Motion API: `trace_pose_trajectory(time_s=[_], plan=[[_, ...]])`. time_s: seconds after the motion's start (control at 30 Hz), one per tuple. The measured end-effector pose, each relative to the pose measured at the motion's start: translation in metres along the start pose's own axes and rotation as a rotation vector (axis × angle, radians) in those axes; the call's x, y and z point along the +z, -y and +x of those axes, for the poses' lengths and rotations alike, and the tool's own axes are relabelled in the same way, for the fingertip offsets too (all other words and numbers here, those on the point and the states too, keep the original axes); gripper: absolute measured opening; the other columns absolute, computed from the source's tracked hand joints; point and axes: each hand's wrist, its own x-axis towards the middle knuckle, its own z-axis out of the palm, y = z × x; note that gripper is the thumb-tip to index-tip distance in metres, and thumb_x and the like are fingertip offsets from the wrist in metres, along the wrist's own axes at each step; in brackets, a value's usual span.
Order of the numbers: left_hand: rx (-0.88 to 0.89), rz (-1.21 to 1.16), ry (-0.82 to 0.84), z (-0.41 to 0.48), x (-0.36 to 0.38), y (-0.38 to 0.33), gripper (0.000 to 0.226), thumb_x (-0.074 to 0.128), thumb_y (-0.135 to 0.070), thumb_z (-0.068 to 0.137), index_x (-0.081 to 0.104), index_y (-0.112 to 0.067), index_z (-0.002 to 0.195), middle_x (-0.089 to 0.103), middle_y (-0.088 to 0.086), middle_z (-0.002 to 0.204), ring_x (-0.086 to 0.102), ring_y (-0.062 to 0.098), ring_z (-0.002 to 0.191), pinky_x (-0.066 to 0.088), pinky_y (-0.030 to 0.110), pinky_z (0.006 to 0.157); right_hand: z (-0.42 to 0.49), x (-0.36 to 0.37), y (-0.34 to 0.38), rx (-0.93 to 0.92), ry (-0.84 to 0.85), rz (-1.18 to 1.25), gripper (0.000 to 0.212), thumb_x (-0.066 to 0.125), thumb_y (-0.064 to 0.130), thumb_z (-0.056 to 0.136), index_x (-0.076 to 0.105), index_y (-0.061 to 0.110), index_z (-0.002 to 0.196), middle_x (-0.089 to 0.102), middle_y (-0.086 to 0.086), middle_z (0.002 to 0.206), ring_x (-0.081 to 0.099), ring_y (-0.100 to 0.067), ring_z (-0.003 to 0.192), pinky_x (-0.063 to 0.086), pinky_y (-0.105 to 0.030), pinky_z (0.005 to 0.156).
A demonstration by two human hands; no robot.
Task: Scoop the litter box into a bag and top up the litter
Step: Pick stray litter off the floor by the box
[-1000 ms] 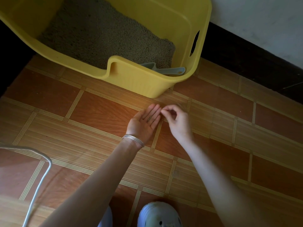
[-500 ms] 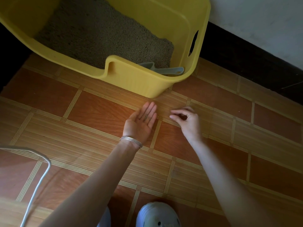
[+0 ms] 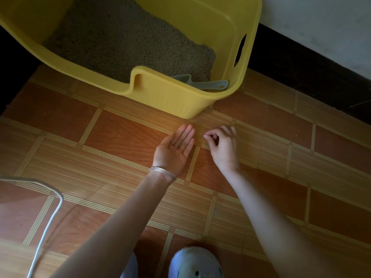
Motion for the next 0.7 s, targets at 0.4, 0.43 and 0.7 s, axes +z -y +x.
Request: trace_pose_trajectory(time_s=[0.4, 0.43, 0.7], plan=[[-0.003, -0.003, -0.033, 0.001, 0.001, -0.001, 0.038, 0.029, -0.019, 0.099, 0.06, -0.002, 0.111, 0.068, 0.013, 0.111, 0.064, 0.021, 0.104, 0.047, 0.032, 0.093, 0.001, -0.011, 0.036, -0.114, 0.091, 0.34, 0.014, 0.063, 0.019, 0.085, 0.072, 0.01, 0.091, 0.061, 0.0, 0.085, 0.052, -0.02, 0.088, 0.043, -0.033, 0.079], [-0.008, -0.005, -0.029, 0.001, 0.001, -0.001, 0.038, 0.029, -0.019, 0.099, 0.06, -0.001, 0.112, 0.067, 0.013, 0.113, 0.063, 0.021, 0.106, 0.045, 0.033, 0.096, 0.001, -0.012, 0.031, -0.055, 0.058, 0.355, 0.014, 0.063, 0.017, 0.085, 0.072, 0.01, 0.093, 0.062, -0.002, 0.087, 0.054, -0.022, 0.089, 0.045, -0.036, 0.08], [-0.019, -0.018, -0.024, -0.001, 0.002, 0.0, 0.038, 0.028, -0.019, 0.099, 0.058, -0.001, 0.115, 0.064, 0.014, 0.12, 0.059, 0.022, 0.113, 0.042, 0.034, 0.101, -0.001, -0.007, 0.0, 0.224, 0.041, 0.326, 0.019, 0.076, 0.016, 0.071, 0.073, 0.011, 0.089, 0.06, -0.004, 0.085, 0.056, -0.025, 0.088, 0.047, -0.034, 0.08]])
